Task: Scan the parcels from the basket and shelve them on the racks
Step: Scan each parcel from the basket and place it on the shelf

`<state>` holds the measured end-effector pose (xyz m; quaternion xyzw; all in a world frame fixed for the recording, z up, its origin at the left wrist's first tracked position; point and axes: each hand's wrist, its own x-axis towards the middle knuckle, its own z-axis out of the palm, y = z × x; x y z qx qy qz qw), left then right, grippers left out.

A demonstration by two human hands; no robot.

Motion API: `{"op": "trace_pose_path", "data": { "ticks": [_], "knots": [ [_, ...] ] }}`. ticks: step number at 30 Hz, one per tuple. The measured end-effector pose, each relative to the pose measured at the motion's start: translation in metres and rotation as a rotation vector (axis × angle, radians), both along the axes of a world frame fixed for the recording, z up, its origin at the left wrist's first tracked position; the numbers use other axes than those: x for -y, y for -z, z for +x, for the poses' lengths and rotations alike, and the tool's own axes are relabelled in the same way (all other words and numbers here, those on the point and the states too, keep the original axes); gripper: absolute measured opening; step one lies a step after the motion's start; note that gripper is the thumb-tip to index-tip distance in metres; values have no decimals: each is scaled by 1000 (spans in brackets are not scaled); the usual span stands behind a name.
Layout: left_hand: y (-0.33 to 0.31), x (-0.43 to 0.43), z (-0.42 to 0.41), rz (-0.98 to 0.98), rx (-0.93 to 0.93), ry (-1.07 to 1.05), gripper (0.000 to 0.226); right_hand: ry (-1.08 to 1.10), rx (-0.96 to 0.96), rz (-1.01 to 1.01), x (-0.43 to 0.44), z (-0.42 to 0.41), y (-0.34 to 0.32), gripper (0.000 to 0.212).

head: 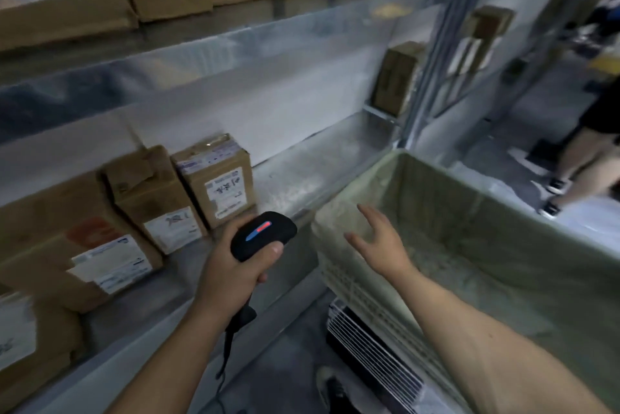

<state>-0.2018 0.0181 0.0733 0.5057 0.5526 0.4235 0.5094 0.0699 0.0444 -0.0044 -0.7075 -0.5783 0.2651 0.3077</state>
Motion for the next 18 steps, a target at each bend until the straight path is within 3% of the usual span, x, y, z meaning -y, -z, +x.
{"op": "trace_pose_path", "data": {
  "ticks": [7,12,18],
  "knots": [
    [16,-3,49,-20,-39,176,47,181,-20,-104,51,50,23,68],
    [20,-20,92,-35,-71,258,63,300,-58,-160,72,90,36,69],
    [30,-41,151,-28,-133,353,50,361,-85,-246,80,136,57,68]
  ]
}}
